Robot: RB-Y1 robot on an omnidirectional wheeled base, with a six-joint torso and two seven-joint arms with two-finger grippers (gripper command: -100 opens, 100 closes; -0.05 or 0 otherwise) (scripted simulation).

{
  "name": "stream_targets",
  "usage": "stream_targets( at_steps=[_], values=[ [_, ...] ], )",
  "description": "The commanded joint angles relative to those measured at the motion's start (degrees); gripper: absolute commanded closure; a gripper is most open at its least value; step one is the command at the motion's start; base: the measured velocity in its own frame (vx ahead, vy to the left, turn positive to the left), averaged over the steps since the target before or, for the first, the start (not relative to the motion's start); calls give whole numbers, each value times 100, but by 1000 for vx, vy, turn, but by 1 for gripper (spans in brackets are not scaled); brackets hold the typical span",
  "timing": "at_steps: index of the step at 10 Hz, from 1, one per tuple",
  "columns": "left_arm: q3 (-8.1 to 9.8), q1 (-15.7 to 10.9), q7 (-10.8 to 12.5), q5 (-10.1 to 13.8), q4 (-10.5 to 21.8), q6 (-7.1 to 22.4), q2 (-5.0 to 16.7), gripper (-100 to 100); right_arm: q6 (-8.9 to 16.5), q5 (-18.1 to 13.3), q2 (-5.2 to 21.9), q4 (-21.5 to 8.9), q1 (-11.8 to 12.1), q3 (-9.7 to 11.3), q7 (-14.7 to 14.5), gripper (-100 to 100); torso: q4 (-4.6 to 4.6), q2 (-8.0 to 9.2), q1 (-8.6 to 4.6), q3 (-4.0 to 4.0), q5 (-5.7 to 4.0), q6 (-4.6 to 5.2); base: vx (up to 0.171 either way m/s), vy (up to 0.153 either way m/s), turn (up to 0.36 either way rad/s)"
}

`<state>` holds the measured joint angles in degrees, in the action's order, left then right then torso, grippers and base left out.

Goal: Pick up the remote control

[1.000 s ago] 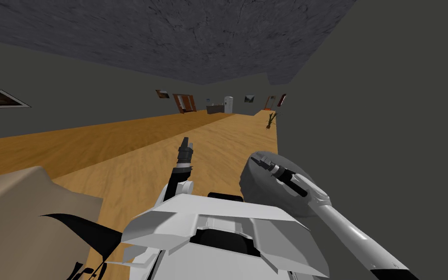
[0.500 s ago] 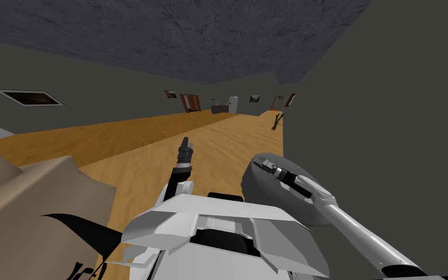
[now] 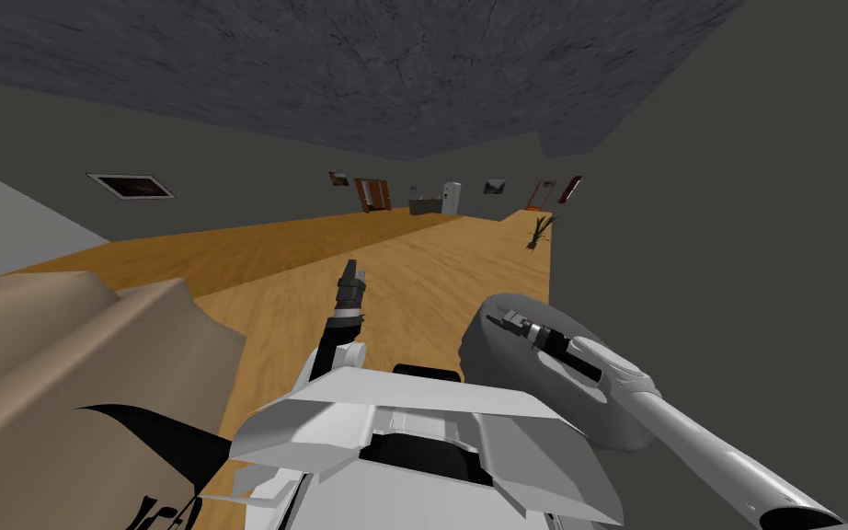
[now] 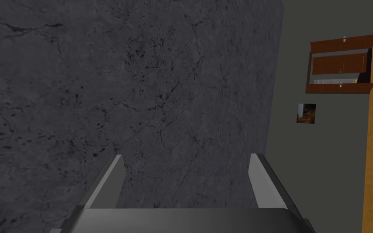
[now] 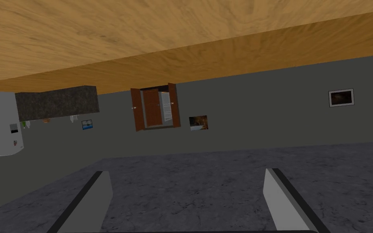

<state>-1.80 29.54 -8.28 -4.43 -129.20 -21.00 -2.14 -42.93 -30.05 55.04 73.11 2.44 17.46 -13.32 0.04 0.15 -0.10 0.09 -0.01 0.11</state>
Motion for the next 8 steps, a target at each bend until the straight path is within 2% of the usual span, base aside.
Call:
stream_targets(
  at_steps=[1, 2, 4, 5, 6, 7, 8],
  values=[
    [0, 0, 0, 0, 0, 0, 0, 0, -43, -7, -25, -160, -21, 11, -34, -100, 0, 0, 0, 0, 0, 0, -4, -4, -29],
    [0, 0, 0, 0, 0, 0, 0, 0, -33, -134, 145, -362, -50, 202, -65, -100, -1, -3, 5, -2, 1, 0, -24, -17, 272],
    [0, 0, 0, 0, 0, 0, 0, 0, -33, -134, 145, -527, -50, 202, -65, -100, 0, 1, -4, 0, 0, -2, -21, -31, 67],
    [0, 0, 0, 0, 0, 0, 0, 0, -19, -257, 302, -781, -69, 396, -95, -100, 0, -1, -3, 0, -1, 1, -36, -35, 249],
    [-1, -1, 0, 0, 0, 0, 0, 0, -19, -257, 302, -884, -69, 396, -95, -100, 1, 4, -6, 2, 0, -6, -39, -41, 143],
    [0, 0, 0, 0, 0, 0, 0, 0, -3, -374, 443, -1053, -79, 593, -123, -100, 1, 6, -7, 3, -2, 0, -52, -46, 248],
    [0, -1, 0, 0, 0, 0, 0, 0, -3, -374, 443, -1206, -79, 593, -123, -100, 2, 8, -9, 5, -1, -6, -42, -46, 131]
  ],
)
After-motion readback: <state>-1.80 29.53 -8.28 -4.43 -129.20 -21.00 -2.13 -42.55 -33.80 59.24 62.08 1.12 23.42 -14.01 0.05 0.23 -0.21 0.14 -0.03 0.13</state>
